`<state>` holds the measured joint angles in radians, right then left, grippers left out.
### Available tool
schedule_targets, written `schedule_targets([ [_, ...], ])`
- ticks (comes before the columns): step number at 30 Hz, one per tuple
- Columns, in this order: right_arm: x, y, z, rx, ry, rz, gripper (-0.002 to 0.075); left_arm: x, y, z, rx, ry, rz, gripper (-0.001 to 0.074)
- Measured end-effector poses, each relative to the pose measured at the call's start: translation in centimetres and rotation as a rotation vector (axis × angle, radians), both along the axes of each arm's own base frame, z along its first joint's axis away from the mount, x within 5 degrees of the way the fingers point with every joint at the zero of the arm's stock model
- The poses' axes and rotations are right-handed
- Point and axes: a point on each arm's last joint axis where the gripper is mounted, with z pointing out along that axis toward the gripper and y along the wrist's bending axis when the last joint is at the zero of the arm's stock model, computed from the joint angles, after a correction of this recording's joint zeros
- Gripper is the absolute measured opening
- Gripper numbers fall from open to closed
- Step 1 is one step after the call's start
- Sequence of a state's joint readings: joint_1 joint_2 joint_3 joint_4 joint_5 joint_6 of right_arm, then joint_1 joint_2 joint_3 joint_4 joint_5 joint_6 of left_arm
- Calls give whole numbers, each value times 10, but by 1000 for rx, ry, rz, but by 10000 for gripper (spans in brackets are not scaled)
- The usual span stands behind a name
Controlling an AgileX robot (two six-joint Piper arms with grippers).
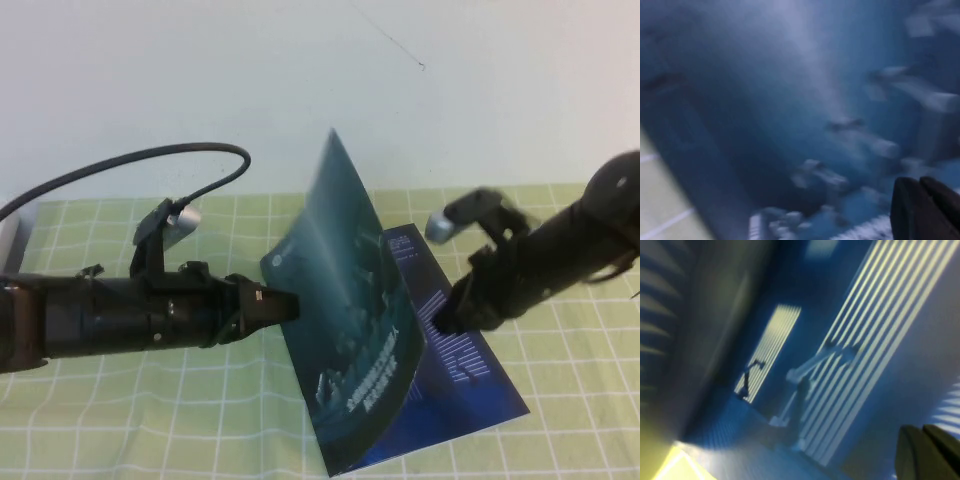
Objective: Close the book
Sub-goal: 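Close the open booklet and leave it lying on the table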
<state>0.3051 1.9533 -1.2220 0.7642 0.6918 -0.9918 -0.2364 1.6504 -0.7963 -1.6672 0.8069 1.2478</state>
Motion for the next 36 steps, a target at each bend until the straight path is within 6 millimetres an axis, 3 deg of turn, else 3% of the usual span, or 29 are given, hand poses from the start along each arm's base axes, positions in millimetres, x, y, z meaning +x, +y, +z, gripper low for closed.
schedule_targets([
  [4, -7, -13, 63, -94, -160, 23, -3, 0, -3, 10, -32, -60, -43, -4],
  [8, -29, -38, 113, -284, -260, 16, -3, -1, 5, 22, 115, -145, -15, -4],
  [13, -64, -76, 161, -549, -315, -95, -3, -9, 39, 47, 399, -238, 94, -4],
  [17, -94, -94, 192, -606, -345, -171, -3, -28, 70, 74, 566, -294, 173, -4],
  [21, -129, -107, 215, -588, -418, -225, -3, -62, 93, 104, 707, -374, 244, -4],
  [24, -162, -117, 217, -551, -468, -275, -3, -94, 104, 116, 760, -455, 316, -4],
  [28, -201, -128, 198, -471, -541, -356, -3, -134, 110, 120, 760, -572, 383, -4],
  [36, -251, -138, 130, -285, -633, -466, -3, -180, 116, 87, 777, -651, 390, -4],
])
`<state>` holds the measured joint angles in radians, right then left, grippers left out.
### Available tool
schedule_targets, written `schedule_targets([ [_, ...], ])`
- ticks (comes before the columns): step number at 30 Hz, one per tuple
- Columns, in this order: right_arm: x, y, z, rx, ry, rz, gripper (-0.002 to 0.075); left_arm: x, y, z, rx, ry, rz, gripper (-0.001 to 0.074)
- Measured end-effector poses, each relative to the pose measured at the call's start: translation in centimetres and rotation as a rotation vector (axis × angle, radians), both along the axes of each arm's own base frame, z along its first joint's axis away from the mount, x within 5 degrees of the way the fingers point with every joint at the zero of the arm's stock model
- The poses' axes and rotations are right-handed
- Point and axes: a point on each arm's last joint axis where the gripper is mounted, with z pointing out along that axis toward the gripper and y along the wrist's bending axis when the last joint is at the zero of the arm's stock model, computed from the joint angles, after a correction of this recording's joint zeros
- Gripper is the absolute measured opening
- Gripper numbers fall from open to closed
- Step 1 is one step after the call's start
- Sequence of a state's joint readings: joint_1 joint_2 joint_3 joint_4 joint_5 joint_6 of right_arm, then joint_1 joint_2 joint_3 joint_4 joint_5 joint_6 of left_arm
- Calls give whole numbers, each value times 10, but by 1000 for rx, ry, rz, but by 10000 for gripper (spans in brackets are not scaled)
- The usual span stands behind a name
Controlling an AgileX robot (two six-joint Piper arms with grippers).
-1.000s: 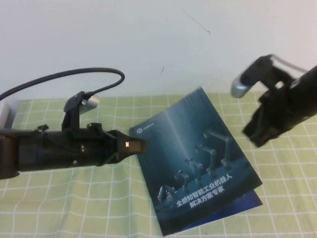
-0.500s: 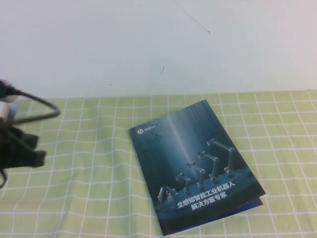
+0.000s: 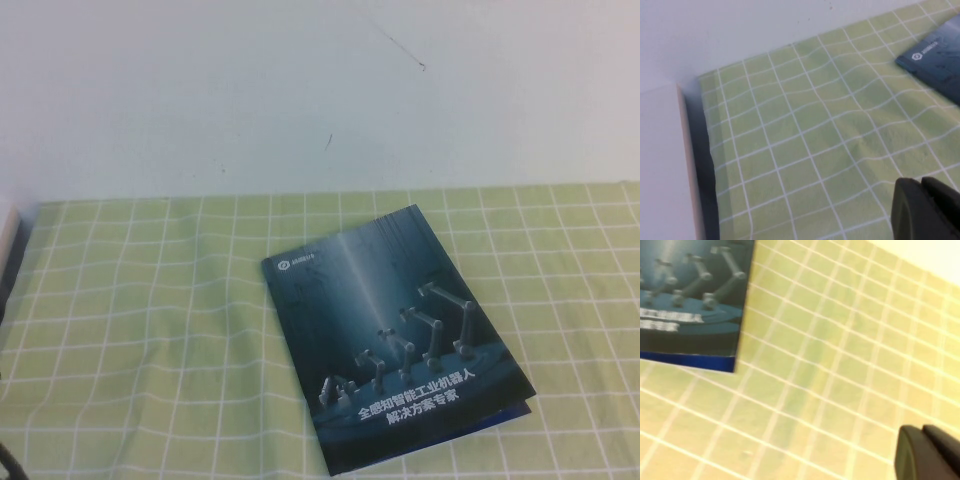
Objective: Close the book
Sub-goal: 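Close the open booklet and leave it lying on the table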
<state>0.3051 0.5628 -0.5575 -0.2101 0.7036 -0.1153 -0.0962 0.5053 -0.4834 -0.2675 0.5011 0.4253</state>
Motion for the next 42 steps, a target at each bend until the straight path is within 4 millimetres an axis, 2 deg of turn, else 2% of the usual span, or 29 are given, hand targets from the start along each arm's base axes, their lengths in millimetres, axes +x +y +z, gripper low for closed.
schedule_targets([
  [4, -14, -1, -33, 69, -37, 11, -3, -10, 1, -13, 10, -68, -13, -4],
  [9, -23, -1, -56, 104, -14, 11, -3, -17, -1, -18, -56, -101, -12, -4],
  [18, -26, -1, -60, 106, 11, 7, -3, -22, -11, -22, -248, 8, -50, -4],
  [27, -26, -1, -61, 106, 16, 7, -3, -28, -16, -29, -257, 103, -98, -4],
  [31, -26, -1, -61, 106, 16, 7, -3, -31, -13, -32, -192, 52, -101, -4],
  [35, -26, -1, -61, 106, 16, 7, -3, -43, -7, -51, -79, -24, -99, -4],
  [42, -26, -1, -61, 107, 19, 6, -3, -51, 0, -106, -21, -72, -60, -4],
])
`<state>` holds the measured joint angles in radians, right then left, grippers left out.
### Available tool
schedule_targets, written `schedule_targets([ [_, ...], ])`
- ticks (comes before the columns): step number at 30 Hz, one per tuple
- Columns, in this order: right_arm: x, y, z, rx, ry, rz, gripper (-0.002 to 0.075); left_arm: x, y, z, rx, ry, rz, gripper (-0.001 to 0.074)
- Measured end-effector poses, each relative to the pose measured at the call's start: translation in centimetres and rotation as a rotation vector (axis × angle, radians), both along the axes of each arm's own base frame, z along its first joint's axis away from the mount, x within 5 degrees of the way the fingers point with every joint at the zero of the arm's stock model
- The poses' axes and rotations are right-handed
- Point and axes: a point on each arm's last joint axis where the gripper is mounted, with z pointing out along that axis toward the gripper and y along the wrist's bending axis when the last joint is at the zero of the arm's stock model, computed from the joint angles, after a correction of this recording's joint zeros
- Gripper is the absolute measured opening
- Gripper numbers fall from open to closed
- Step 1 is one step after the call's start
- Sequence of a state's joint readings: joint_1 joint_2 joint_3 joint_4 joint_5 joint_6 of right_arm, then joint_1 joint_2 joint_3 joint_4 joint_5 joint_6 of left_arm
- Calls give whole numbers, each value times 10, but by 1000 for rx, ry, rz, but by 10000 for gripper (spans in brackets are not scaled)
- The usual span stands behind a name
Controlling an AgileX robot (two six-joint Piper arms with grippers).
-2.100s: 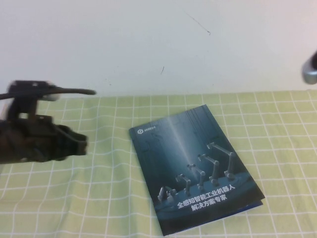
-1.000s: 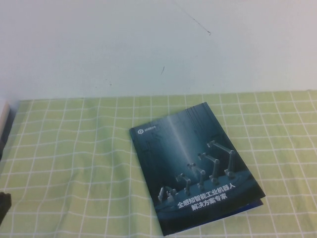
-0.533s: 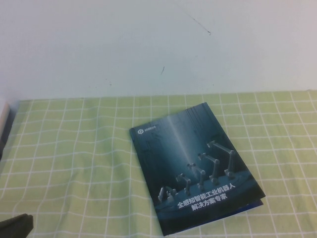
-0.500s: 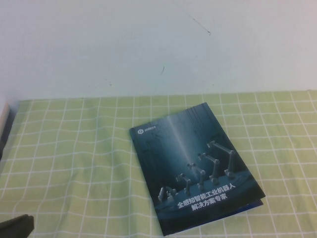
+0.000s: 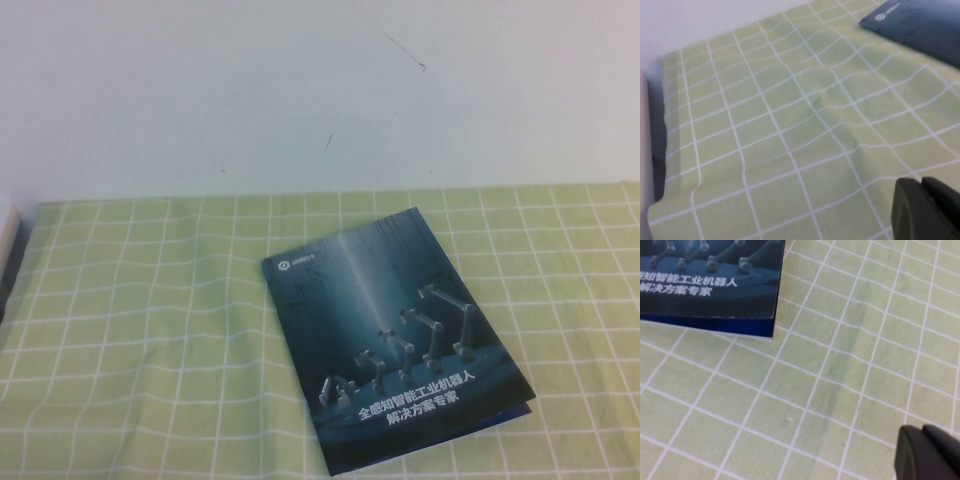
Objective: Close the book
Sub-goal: 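Close the open booklet and leave it lying on the table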
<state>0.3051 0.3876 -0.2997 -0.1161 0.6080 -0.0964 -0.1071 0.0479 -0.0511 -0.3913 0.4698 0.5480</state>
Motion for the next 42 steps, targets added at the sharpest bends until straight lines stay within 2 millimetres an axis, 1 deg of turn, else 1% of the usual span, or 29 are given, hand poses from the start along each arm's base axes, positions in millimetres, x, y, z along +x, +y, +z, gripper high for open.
schedule_targets([
  [2, 0, 0, 0, 0, 0, 0, -3, 2, 1, -11, -2, -9, 19, -4],
  [3, 0, 0, 0, 0, 0, 0, -3, 3, 3, -11, -20, -37, 41, -4],
  [8, 0, 0, 0, -1, 2, 0, -3, 3, 7, -10, -95, -62, 120, -4],
  [18, 0, 0, 0, -1, 2, 0, -3, 3, 10, -9, -260, -30, 200, -4],
  [42, 0, 0, 0, -1, 2, 0, -3, 3, 11, -10, -266, -28, 214, -4],
])
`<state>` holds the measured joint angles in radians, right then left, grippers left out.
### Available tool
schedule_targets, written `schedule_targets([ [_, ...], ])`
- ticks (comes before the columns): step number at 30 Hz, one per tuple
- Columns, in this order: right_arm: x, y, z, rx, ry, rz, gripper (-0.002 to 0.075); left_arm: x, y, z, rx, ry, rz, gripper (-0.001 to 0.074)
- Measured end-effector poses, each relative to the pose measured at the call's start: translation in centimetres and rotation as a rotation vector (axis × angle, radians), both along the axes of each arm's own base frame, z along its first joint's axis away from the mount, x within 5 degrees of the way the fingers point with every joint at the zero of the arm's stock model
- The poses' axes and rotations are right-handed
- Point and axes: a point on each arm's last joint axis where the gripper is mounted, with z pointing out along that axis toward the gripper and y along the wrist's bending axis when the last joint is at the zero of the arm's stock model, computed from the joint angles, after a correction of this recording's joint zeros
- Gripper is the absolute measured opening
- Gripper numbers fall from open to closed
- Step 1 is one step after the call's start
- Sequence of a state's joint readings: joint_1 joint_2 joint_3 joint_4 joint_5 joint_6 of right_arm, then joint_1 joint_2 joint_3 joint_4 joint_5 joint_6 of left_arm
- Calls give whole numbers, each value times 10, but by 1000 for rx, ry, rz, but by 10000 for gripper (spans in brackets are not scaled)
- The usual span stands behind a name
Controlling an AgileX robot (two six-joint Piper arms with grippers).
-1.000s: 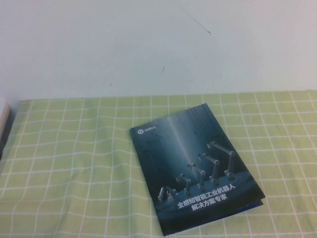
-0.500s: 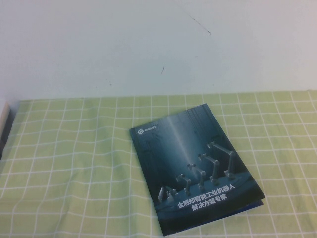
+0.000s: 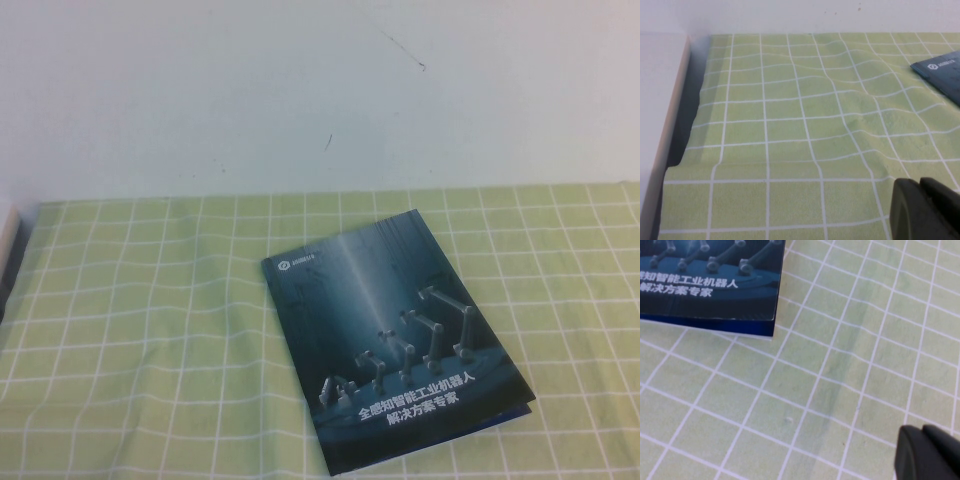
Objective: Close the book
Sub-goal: 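Close the open booklet and leave it lying on the table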
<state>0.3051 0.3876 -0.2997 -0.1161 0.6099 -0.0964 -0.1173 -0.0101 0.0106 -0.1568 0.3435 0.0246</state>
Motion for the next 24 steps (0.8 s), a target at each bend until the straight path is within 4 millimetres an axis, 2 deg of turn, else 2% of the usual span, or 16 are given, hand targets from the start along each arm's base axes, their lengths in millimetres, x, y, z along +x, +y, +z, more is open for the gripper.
schedule_targets([
  [14, -2, -1, 1, 8, -18, 0, -3, 0, 0, 0, 5, -2, 0, -4],
  [20, -17, -8, 9, 17, -170, -18, -3, 0, 0, 0, 9, -3, -1, -4],
  [24, -26, -15, 4, 23, -276, -113, -3, 0, 0, 0, 9, -3, -1, -2],
])
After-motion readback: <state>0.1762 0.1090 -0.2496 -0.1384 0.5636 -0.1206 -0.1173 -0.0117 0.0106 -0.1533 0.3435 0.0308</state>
